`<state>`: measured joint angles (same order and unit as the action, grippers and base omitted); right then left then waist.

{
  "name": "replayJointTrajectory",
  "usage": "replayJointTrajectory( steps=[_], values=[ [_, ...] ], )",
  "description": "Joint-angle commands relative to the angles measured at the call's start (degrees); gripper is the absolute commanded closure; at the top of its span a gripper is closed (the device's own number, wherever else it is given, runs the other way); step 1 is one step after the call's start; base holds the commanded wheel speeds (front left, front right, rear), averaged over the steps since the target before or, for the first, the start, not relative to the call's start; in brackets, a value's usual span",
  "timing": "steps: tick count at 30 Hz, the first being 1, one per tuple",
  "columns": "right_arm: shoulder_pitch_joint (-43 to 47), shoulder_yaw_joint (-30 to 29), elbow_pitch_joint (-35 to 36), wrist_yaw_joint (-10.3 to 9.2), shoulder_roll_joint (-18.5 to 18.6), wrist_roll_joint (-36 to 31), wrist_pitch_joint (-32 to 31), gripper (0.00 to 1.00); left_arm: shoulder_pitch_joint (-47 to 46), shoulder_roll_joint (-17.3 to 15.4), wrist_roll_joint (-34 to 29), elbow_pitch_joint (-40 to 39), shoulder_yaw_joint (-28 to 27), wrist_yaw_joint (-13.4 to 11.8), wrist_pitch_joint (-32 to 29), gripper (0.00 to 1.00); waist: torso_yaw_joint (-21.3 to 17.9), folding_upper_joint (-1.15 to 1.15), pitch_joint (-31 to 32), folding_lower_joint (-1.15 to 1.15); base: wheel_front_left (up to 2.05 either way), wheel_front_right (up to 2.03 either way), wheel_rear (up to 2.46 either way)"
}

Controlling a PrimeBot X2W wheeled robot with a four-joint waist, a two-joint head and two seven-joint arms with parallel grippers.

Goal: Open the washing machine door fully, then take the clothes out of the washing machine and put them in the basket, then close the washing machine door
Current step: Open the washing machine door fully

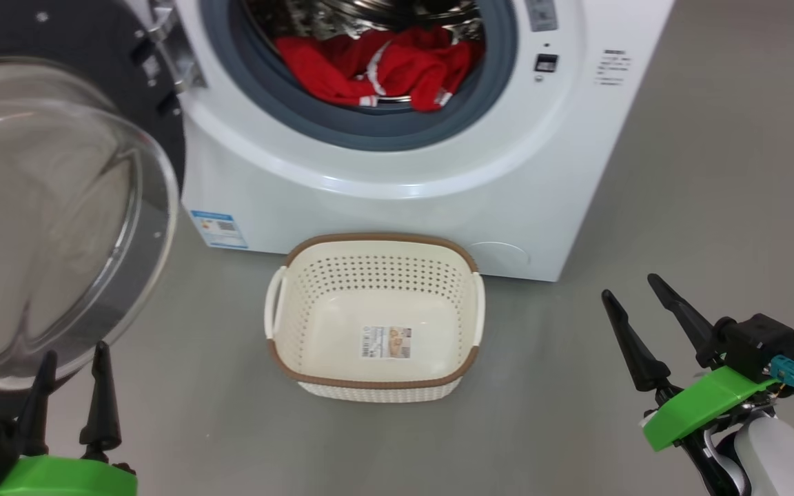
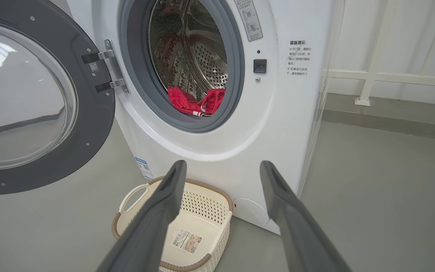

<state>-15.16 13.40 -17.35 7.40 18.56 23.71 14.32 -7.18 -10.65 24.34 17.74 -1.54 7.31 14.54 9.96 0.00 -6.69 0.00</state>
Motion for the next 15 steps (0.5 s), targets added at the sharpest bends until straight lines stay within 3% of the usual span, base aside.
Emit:
replayJointTrajectory(
  steps=[1,15],
  values=[
    [0.8,0.4,1.5,0.09,0.4,-0.4,0.7,0.00,-0.2,-2.1,0.4,-1.8,-1.5,0.2,0.5,0.00,-2.4,0.00,-0.2,0.00,0.00,0.00,0.00],
    [2.5,-1.6,2.6,0.09,-0.4,-0.7,0.7,0.00,2.8,-2.8,1.3,-5.6,1.4,0.2,0.5,0.00,-11.5,0.00,-0.1,0.00,0.00,0.00,0.00]
  ],
)
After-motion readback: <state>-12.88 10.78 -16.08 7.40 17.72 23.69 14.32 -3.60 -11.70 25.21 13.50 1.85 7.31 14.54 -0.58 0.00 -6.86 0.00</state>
